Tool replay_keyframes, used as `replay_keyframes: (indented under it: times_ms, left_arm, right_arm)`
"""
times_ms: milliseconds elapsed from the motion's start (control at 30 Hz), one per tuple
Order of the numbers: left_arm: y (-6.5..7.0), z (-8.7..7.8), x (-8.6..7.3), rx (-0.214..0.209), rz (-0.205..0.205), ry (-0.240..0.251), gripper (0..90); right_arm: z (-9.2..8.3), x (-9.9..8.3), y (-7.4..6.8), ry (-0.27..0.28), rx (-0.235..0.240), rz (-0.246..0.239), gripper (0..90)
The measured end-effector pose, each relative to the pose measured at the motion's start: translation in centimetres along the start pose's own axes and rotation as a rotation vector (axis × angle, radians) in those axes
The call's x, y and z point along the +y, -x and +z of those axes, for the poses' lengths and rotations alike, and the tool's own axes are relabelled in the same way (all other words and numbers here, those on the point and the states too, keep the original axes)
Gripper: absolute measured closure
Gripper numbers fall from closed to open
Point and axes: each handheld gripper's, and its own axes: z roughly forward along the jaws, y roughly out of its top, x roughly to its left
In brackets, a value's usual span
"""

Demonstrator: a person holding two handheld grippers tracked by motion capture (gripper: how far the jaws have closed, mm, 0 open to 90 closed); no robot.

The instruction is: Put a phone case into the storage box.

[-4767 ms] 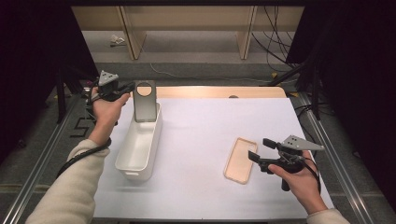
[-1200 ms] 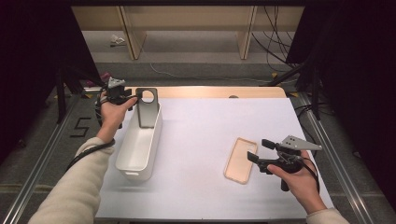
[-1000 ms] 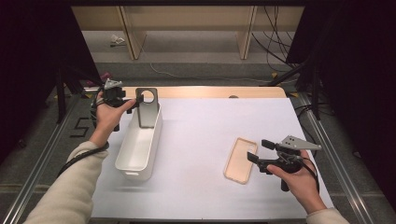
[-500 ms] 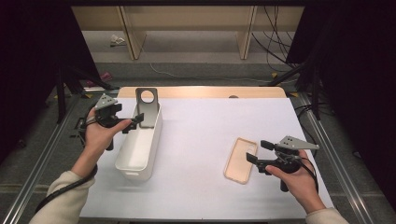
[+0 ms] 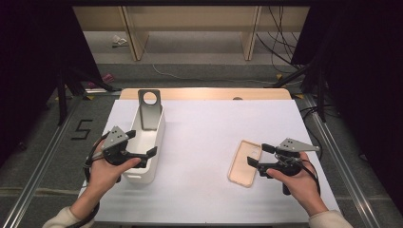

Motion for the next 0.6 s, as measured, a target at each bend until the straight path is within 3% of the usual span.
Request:
replay_keyframes:
  times_ms: [233, 600]
  left_arm:
    - [1.5, -0.3, -0.8, -0.015, 0.034, -0.002, 0.0]
    - [2.0, -0.1, -1.1, -0.026, 0.047, -0.015, 0.0]
  right_arm:
    - [0.3, 0.0, -0.2, -0.009, 0.007, -0.003, 17.6]
    - [0.5, 0.0, -0.3, -0.011, 0.013, -0.009, 17.6]
